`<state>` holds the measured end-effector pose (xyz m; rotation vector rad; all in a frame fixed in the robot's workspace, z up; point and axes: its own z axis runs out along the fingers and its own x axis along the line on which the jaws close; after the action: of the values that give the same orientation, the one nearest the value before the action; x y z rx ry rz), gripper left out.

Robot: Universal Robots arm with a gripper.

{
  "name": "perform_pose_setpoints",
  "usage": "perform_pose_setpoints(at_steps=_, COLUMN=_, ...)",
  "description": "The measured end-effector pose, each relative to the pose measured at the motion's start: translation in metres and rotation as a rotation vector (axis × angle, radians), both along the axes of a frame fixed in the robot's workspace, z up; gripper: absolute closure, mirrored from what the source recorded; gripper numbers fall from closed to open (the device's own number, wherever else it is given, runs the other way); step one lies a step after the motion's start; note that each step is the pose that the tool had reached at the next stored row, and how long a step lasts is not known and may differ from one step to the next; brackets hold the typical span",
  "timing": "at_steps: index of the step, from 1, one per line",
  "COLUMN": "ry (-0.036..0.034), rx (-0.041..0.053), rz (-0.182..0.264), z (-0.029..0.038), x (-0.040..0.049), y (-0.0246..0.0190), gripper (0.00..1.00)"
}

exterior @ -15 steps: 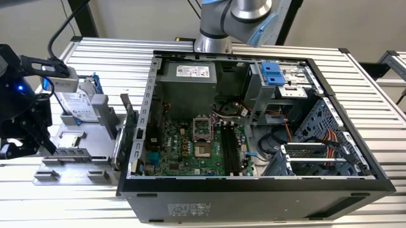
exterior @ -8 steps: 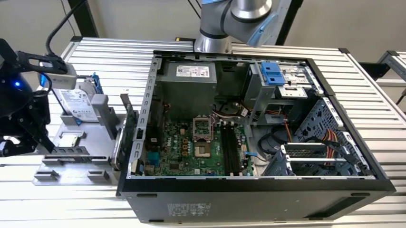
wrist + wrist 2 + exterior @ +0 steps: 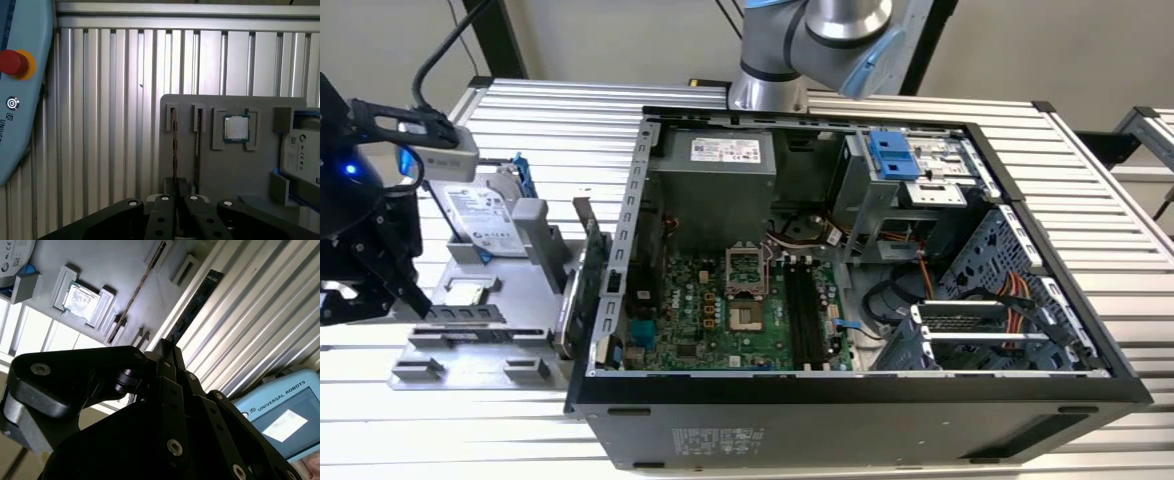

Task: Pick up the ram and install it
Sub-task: 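Pick up the ram and move it above insertion slot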

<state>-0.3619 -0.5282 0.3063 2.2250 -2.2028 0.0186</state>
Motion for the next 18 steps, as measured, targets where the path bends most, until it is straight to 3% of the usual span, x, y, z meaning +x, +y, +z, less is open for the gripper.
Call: perform_pose_setpoints(at_steps=18, ry=0.0001, rx=-0.0001, rz=0.0, z=0.0155, x=0.0, y=0.0, gripper=1.0)
